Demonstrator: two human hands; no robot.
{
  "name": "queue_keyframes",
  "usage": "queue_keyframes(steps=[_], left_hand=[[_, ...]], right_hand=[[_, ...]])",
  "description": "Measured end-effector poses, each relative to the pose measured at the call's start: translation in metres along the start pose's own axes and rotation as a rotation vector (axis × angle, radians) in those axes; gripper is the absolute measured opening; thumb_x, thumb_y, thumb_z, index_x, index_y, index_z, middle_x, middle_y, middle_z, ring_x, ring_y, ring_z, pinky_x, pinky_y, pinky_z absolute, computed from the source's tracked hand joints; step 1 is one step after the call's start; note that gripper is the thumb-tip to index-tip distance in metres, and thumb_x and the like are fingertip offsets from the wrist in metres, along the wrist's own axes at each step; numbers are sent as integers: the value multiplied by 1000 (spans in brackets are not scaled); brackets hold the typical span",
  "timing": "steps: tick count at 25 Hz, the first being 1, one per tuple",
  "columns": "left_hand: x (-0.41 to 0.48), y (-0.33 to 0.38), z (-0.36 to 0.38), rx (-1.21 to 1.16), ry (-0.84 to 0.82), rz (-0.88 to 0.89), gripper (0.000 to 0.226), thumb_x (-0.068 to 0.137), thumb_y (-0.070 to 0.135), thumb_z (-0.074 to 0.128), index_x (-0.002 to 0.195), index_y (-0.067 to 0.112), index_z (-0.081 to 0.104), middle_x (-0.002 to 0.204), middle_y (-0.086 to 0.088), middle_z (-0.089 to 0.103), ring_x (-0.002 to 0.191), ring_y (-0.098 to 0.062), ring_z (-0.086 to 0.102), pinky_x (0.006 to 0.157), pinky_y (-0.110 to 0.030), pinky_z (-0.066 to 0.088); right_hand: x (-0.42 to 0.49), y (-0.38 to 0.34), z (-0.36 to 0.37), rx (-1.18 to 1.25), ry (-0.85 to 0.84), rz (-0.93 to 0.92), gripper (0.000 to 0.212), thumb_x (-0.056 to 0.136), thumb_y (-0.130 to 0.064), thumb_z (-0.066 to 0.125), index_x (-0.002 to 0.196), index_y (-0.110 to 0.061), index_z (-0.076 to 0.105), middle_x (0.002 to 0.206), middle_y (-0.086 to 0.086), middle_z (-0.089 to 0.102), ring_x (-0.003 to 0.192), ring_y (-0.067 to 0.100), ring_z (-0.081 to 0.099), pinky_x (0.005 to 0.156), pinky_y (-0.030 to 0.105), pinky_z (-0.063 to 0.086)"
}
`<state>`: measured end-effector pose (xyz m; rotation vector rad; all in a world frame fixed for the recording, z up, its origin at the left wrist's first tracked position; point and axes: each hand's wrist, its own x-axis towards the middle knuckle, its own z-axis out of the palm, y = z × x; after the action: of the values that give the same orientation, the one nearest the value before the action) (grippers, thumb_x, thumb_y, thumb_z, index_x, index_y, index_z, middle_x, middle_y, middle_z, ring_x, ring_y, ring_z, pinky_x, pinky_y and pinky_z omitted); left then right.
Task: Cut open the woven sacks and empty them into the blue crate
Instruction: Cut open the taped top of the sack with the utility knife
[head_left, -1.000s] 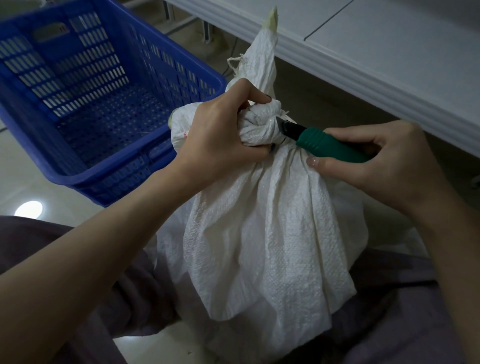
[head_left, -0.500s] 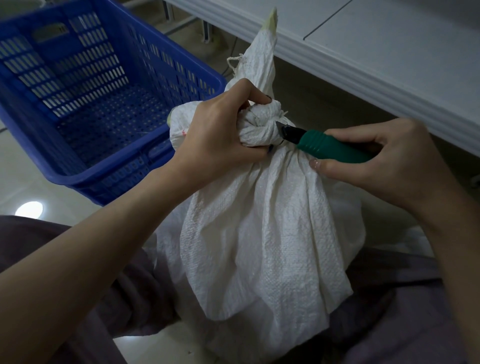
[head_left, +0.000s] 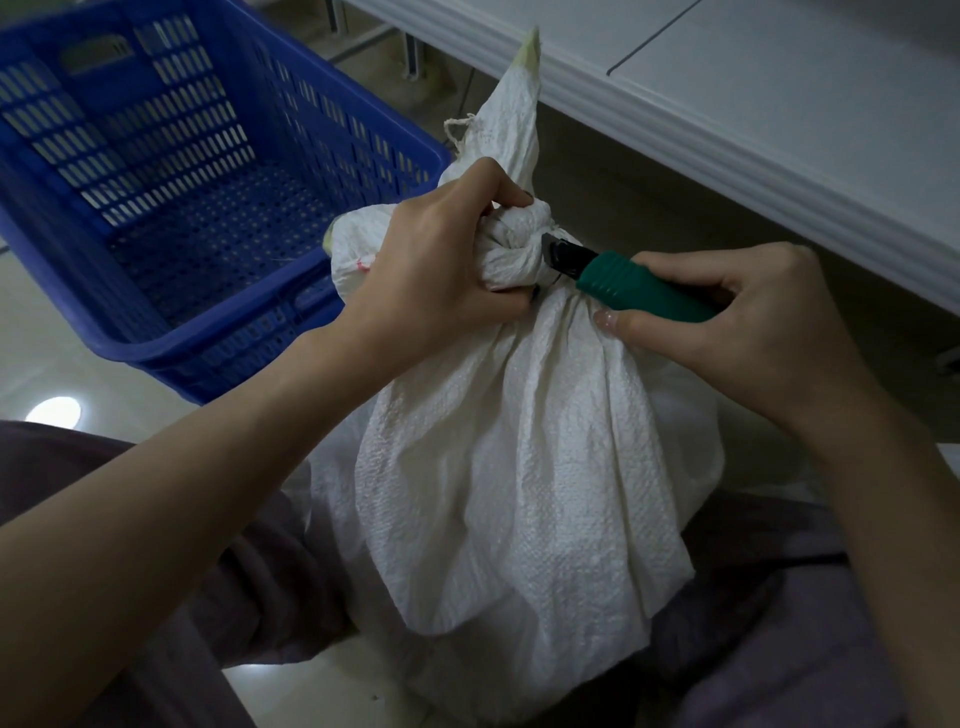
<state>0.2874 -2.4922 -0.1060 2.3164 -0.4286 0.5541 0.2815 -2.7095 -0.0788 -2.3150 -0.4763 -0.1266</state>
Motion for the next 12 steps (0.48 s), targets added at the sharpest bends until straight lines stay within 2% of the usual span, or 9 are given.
queue_keyframes(steps=[3, 7, 10, 12], left_hand=[[-3, -1, 1, 43, 0, 13, 45, 67, 24, 77, 100, 2, 57, 85, 5, 59, 78, -9, 51, 66, -10, 35], [-2, -1, -3, 89, -16, 15, 47, 68, 26, 74, 106, 4, 56, 85, -1, 63, 72, -9, 50, 65, -13, 34], [1, 1, -5, 136, -59, 45, 58, 72, 28, 71, 124, 9, 52, 91, -4, 64, 73, -15, 56, 68, -22, 40], [1, 1, -5, 143, -64, 72, 54, 73, 28, 70, 121, 9, 57, 99, -7, 66, 83, -19, 61, 75, -23, 43]], right_hand=[[0, 0, 4, -13, 11, -15, 52, 66, -40, 77, 113, -18, 68, 97, -13, 67, 87, 1, 66, 77, 23, 56], [1, 1, 7, -76, 54, -94, 54, 70, -51, 68, 113, -20, 69, 92, -4, 71, 83, 11, 67, 69, 42, 57], [2, 3, 10, -128, 133, -155, 50, 73, -51, 66, 113, -20, 70, 88, 0, 71, 78, 18, 67, 63, 44, 55], [0, 4, 13, -222, 187, -197, 48, 76, -50, 66, 112, -18, 70, 86, 2, 71, 75, 21, 66, 58, 44, 54]])
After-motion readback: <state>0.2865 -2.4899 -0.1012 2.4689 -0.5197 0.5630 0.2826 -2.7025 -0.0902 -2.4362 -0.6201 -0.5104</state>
